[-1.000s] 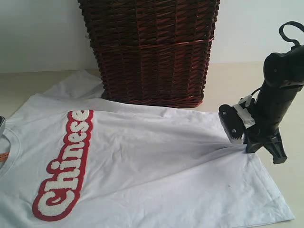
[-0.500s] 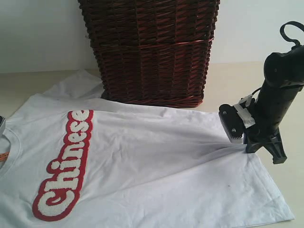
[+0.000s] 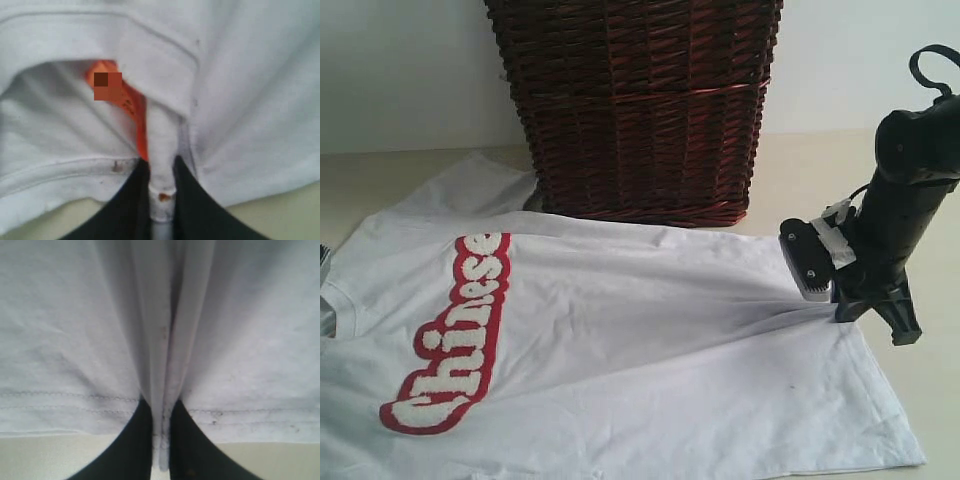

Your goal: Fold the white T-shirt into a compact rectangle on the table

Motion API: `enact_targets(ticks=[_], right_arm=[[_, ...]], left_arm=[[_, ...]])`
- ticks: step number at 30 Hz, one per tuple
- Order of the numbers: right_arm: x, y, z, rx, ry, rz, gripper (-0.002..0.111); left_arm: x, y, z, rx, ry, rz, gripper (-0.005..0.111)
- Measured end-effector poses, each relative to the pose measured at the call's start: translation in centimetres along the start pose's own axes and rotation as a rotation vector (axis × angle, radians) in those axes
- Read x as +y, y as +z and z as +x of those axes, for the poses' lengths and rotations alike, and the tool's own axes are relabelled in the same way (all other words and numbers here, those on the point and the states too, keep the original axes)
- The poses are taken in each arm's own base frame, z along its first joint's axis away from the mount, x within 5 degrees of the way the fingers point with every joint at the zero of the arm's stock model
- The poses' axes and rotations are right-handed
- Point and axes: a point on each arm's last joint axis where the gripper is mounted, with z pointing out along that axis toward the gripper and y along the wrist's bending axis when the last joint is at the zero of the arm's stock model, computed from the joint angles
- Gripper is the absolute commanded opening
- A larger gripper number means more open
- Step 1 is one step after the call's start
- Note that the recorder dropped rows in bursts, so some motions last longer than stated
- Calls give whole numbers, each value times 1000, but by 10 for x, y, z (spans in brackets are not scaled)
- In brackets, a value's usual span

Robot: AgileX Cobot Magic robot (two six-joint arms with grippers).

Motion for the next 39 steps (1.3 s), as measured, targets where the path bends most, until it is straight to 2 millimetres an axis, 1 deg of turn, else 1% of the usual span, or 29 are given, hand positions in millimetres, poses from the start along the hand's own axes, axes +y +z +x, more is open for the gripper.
enact_targets(ticks=[7,14,20,22,24,26,29,33,36,39], right_arm=[[0,0,0,-3,3,0,0],[0,0,-1,-12,139,5,0],[-1,-1,-1,-13,157,7,0],[0,-3,-1,-17,161,11,0],[1,-7,-2,-22,170,12,0],[3,-17,-2,-27,174,23,0],[4,-44,-3,-46,208,84,0],[10,-88,-3,-79,279,188,0],[20,-123,-3,-104,328,260,0],[34,-156,-2,-132,381,328,0]], left_arm=[[0,0,0,0,0,0,3],[-1,0,0,-1,-13,6,2],[-1,0,-1,-1,-32,8,0],[-1,-2,-3,5,-27,6,0],[-3,-8,-7,10,-27,-3,0],[-3,-19,-12,16,-24,-31,0],[-7,-43,-16,25,-56,-87,0],[-18,-82,-14,74,-124,-171,0],[-28,-112,-12,109,-207,-262,0],[-44,-146,-11,110,-299,-374,0]])
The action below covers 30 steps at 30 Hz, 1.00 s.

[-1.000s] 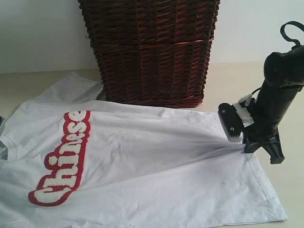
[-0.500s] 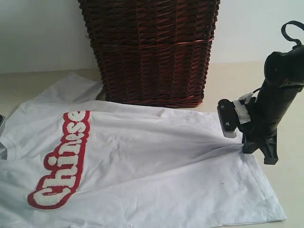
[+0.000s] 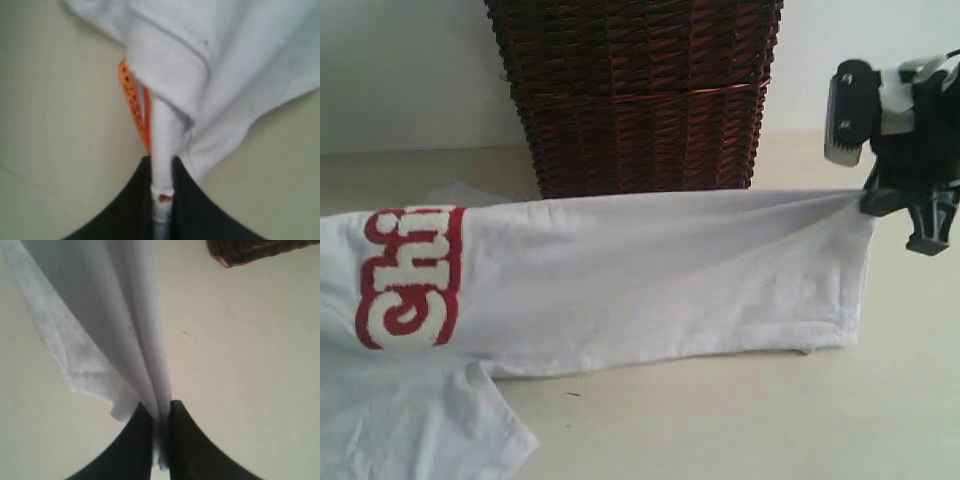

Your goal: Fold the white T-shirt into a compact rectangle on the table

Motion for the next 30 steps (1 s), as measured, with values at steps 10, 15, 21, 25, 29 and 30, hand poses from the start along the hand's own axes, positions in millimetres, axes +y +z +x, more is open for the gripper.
enact_targets(ticks=[10,15,21,25,29,30], right_arm=[[39,-121,11,-122,148,171,0],[61,-161,22,-177,240,261,0],[88,-213,42,-269,413,491,0],[106,-239,53,-342,437,620,0],[120,-254,60,-393,449,682,0],[122,-257,61,-402,450,692,0]], left_arm=[[-36,-106,29,-16,-400,-267,0],[-65,-149,35,-160,-568,-381,0],[-104,-197,43,-338,-617,-568,0],[-122,-227,48,-440,-629,-688,0],[-132,-254,52,-504,-634,-763,0],[-134,-260,53,-512,-634,-774,0]])
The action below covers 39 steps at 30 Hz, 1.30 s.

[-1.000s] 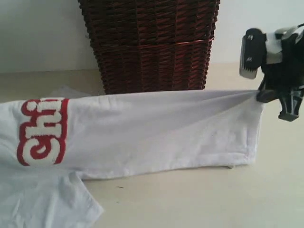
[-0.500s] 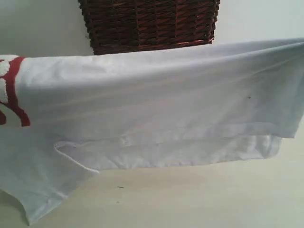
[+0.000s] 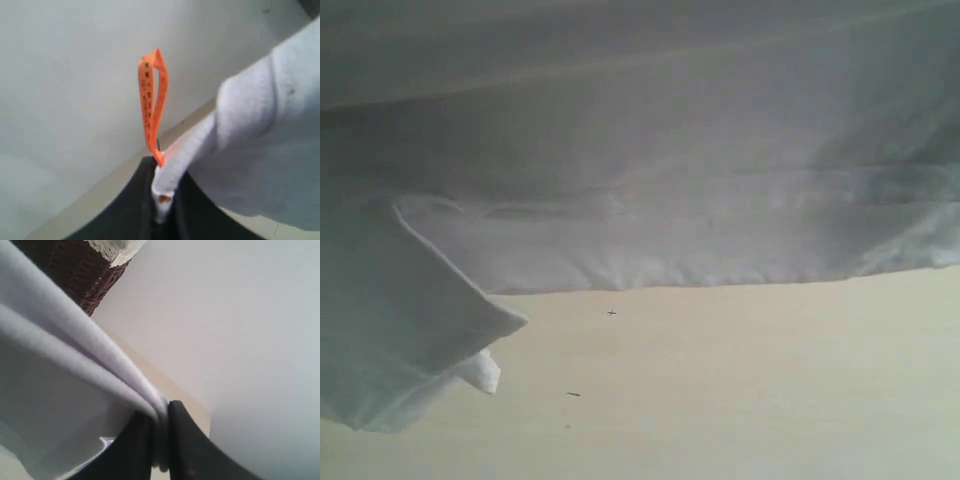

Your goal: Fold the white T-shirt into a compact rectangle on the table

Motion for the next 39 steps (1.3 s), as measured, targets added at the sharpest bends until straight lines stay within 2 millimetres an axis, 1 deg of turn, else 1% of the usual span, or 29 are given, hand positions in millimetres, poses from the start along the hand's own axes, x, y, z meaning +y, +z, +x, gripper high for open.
enact_targets(ticks=[3,5,9,11,13,15,17,18,20,23,28,29,31,36,38,39], right_arm=[[0,-8,1,-20,6,13,0],[1,-10,1,-31,16,8,0],[4,-11,0,-42,40,-27,0],[8,-3,1,3,52,-85,0],[17,17,3,115,70,-212,0],[30,51,4,268,103,-401,0],[41,83,9,369,118,-493,0],[45,96,15,420,113,-519,0],[55,124,33,548,62,-533,0],[64,169,56,626,-38,-484,0],[76,225,64,562,-70,-446,1],[78,235,64,532,-71,-428,3],[82,258,66,478,-70,-392,11],[94,302,75,373,-75,-319,40],[99,314,77,336,-83,-307,47],[101,319,79,323,-89,-306,48]], left_arm=[[5,-12,-5,-12,-3,-11,0],[6,-16,-5,-5,-4,-6,0],[1,-16,-2,19,-11,38,0],[-5,-9,-2,24,-27,102,0],[-18,11,2,71,-60,232,0],[-40,43,13,151,-81,401,0],[-58,71,27,231,-71,504,0],[-66,84,35,260,-62,529,0],[-79,113,51,303,-42,537,0],[-90,156,67,323,-6,480,0],[-100,212,78,313,5,424,2],[-101,221,80,307,6,413,5],[-105,241,84,291,11,382,15],[-117,283,96,250,27,317,57],[-121,296,101,234,29,294,68],[-125,303,105,233,29,290,71]])
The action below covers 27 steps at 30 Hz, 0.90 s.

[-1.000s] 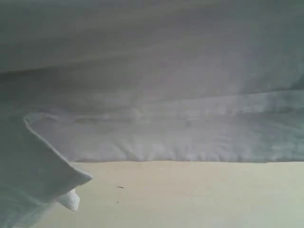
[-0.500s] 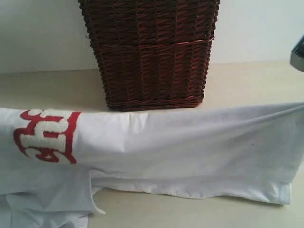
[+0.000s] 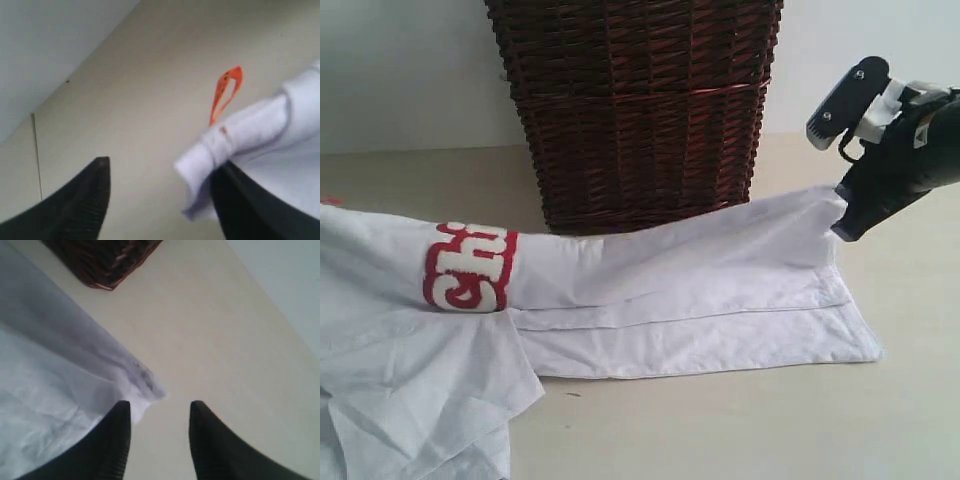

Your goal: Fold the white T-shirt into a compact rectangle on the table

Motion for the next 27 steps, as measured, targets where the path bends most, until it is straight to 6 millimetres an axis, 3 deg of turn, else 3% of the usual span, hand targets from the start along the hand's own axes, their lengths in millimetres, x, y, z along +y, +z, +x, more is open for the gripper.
enact_targets(ticks=[5,11,16,19,21,27], right_arm=[[5,20,2,-14,-22,-7,49],[6,22,4,2,-23,-16,49],[8,21,7,36,-5,-35,49],[9,21,8,49,32,-49,49],[9,19,8,52,60,-55,49],[5,5,1,11,161,-48,49]], left_arm=[[-5,22,5,-10,2,-19,72],[-6,26,7,-2,-3,-13,71],[-14,16,6,53,-64,70,55],[-33,8,-1,103,-54,186,42],[-54,0,-10,138,-2,290,40],[-123,-31,-31,242,164,625,61]])
